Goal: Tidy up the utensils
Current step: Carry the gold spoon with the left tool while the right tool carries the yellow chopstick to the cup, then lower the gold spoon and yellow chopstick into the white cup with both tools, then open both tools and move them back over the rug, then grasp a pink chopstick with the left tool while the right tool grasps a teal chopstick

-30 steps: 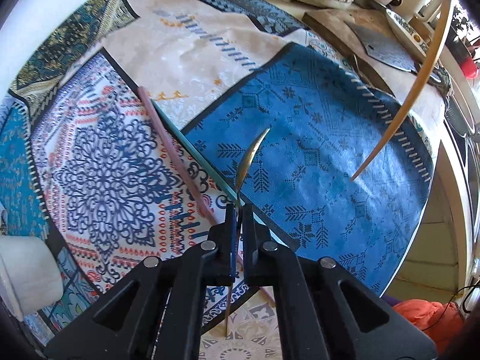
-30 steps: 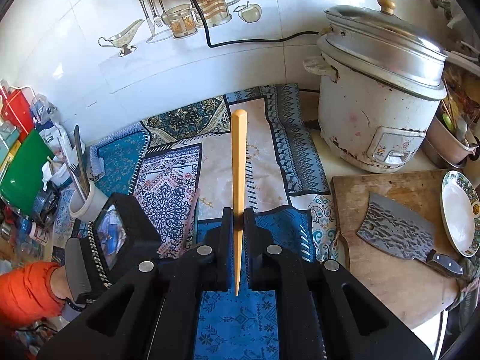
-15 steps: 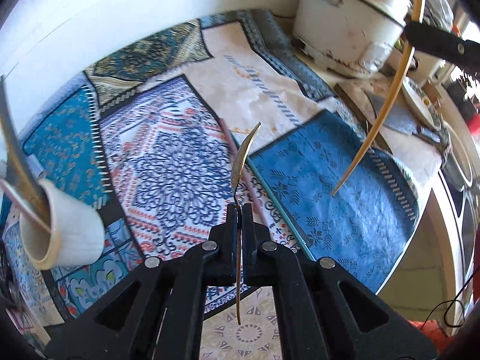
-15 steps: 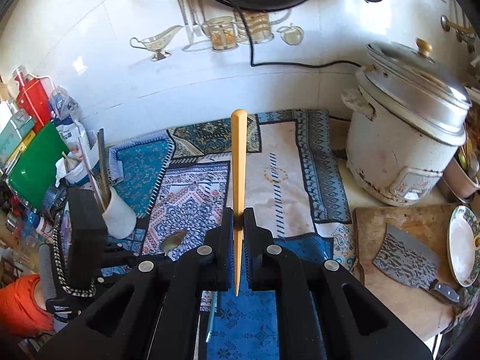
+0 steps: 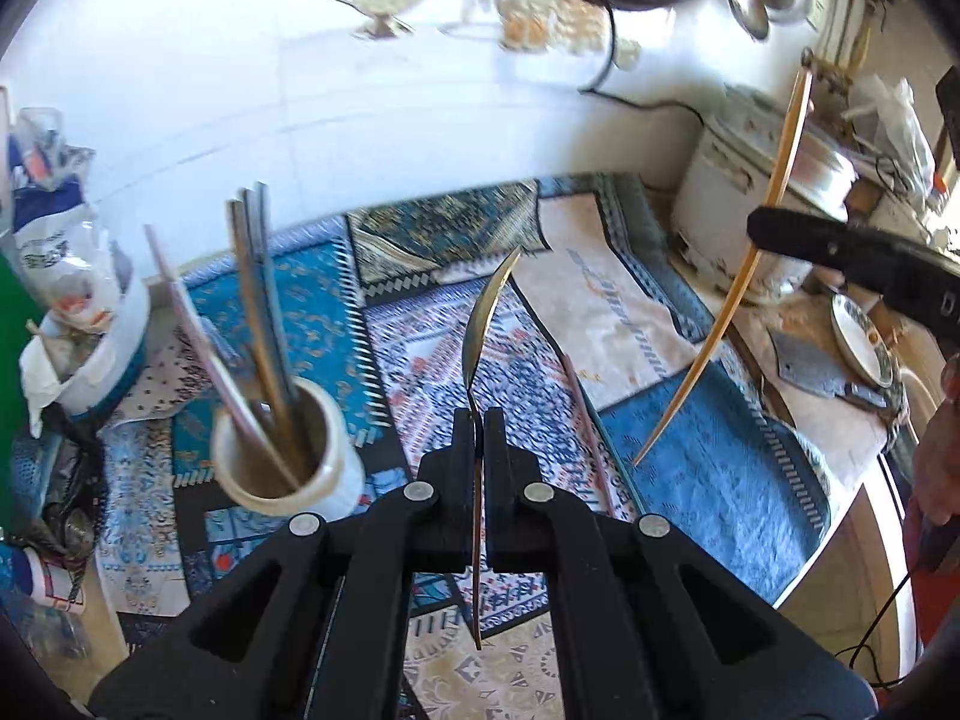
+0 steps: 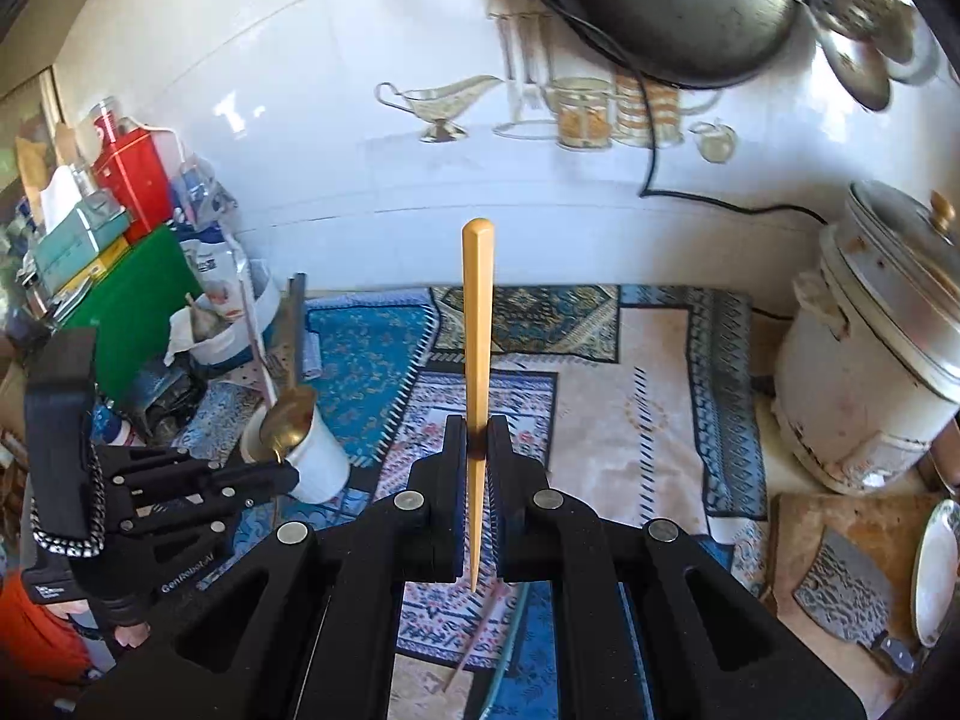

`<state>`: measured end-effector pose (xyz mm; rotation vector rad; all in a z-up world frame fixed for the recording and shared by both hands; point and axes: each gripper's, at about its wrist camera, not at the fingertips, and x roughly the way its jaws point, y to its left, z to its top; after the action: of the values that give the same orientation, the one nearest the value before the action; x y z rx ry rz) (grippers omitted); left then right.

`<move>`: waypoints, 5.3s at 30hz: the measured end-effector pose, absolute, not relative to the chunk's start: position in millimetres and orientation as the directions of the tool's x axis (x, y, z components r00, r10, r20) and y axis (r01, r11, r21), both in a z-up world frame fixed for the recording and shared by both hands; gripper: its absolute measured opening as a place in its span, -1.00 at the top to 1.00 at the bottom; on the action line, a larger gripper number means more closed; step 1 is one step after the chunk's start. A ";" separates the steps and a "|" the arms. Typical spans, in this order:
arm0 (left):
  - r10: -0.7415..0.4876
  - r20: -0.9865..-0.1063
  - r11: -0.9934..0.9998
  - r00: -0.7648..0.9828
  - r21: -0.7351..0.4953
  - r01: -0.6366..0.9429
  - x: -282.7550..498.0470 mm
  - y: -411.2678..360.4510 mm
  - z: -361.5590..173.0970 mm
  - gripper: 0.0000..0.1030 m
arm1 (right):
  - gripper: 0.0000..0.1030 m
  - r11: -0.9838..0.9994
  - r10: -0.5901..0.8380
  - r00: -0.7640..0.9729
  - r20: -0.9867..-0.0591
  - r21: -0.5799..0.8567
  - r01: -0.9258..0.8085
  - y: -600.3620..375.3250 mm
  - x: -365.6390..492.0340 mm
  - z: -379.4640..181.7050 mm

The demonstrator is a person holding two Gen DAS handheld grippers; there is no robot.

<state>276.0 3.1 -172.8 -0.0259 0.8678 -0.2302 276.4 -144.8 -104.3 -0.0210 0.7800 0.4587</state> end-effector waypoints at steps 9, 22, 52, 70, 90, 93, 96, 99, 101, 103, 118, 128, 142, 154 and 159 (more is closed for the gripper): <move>-0.129 -0.682 0.991 0.720 -0.111 0.072 267.9 49.7 -139.3 0.99 | 0.89 0.839 0.491 0.594 -0.637 0.162 -0.520 -92.5 282.4 -83.9; -0.056 -0.618 0.987 0.784 -0.154 -0.051 279.5 109.5 -116.8 0.99 | 0.89 0.753 0.598 0.537 -0.595 0.188 -0.630 -31.1 301.1 -68.6; -0.018 -0.723 0.966 0.691 -0.191 -0.175 352.2 136.4 -207.4 0.99 | 0.88 0.732 0.539 0.334 -0.773 0.234 -0.640 19.5 357.7 -154.7; 0.011 -0.747 0.974 0.665 -0.142 -0.176 321.7 131.5 -192.6 0.96 | 0.60 0.737 0.510 0.376 -0.774 0.166 -0.656 5.8 331.1 -139.1; -0.015 -0.704 0.991 0.710 -0.103 -0.082 270.0 67.1 -143.5 -0.15 | 0.08 0.851 0.395 0.539 -0.744 0.076 -0.519 -85.8 284.2 -122.0; -0.053 -0.715 0.991 0.697 -0.125 -0.053 267.4 55.2 -147.6 -0.31 | 0.07 0.877 0.356 0.545 -0.759 0.070 -0.475 -106.4 280.7 -129.3; -0.057 -0.734 0.993 0.676 -0.111 -0.038 268.4 41.7 -157.4 -0.34 | 0.07 0.903 0.309 0.550 -0.776 0.059 -0.425 -128.2 277.6 -140.7; -0.073 -0.769 0.994 0.635 -0.111 -0.021 273.2 28.8 -174.5 -0.34 | 0.07 0.932 0.250 0.543 -0.802 0.047 -0.360 -149.8 276.7 -159.4; -0.087 -0.789 0.993 0.608 -0.116 -0.008 275.5 20.9 -187.3 -0.34 | 0.07 0.946 0.219 0.521 -0.825 0.048 -0.321 -160.9 277.4 -176.1; -0.097 -0.814 0.993 0.572 -0.116 0.003 278.9 11.6 -203.3 -0.34 | 0.07 0.956 0.200 0.486 -0.851 0.061 -0.287 -170.7 278.2 -193.1; -0.170 -0.928 0.978 0.332 -0.117 0.173 328.2 -86.4 -296.2 -0.34 | 0.07 0.984 0.138 0.348 -0.927 0.089 -0.154 -227.3 253.5 -253.3; -0.169 -0.949 0.969 0.268 -0.111 0.219 362.3 -120.6 -328.9 0.22 | 0.07 0.972 0.224 0.267 -0.937 0.196 -0.126 -222.9 242.7 -279.0; -0.187 -0.956 0.967 0.226 -0.138 0.217 339.9 -82.2 -334.1 0.91 | 0.70 0.943 0.156 0.241 -0.958 0.072 -0.325 -168.3 235.8 -299.9; -0.182 -0.973 0.955 0.142 -0.141 0.260 338.0 -78.5 -336.3 0.90 | 0.87 0.953 0.177 0.201 -0.963 0.116 -0.281 -206.0 271.0 -303.0; -0.174 -0.977 0.955 0.122 -0.137 0.263 354.4 -85.6 -337.1 0.86 | 0.88 0.949 0.190 0.190 -0.963 0.130 -0.287 -203.5 295.5 -304.7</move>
<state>354.4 -85.6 -337.1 0.0758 1.4129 -0.3194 295.5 -203.5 -304.7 -0.0851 1.3389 0.3353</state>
